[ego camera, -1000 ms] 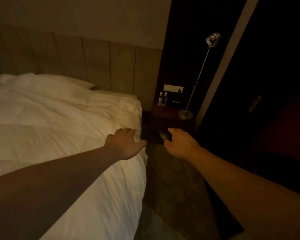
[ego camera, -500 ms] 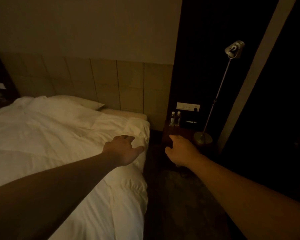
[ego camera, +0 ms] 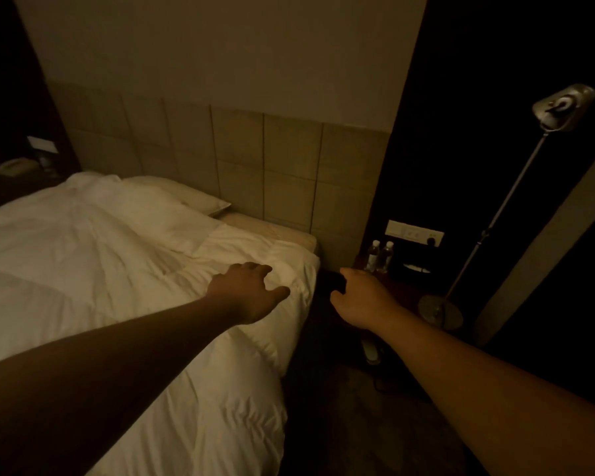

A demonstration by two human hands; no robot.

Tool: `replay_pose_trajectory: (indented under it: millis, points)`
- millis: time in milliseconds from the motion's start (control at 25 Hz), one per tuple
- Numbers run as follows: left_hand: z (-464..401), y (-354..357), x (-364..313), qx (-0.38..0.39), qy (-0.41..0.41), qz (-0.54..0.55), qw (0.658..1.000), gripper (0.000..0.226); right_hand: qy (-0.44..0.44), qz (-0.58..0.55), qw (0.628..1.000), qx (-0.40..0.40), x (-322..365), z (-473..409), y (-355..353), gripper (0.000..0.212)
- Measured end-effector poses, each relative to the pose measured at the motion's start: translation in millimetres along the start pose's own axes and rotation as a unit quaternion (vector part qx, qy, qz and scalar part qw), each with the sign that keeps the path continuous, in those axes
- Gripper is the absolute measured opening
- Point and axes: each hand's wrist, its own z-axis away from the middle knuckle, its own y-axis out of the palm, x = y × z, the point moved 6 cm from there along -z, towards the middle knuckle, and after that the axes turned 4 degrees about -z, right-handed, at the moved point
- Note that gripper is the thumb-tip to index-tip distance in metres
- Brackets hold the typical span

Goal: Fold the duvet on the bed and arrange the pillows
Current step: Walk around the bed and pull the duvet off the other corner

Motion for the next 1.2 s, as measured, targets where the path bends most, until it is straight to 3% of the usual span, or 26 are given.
replay_pose_trajectory:
  millis: [440,720,1200]
  points:
    - [-223.5,37.9,74.8,0.028,-0.087,0.073,0.993,0.079,-0.024,0.046,0.997,0.059,27.9,-261.4,21.2,0.061]
    - [-319.3,63.1,104.6,0.062,-0.119,0.082,0.988,0.078,-0.011,0.061,0.993,0.102,20.6,-379.9,36.2,0.063]
    - [-500.3,165.8,58.4,0.136,-0.19,0.116,0.965,0.075,0.014,0.044,0.98,0.192,-89.3,-607.8,108.2,0.068]
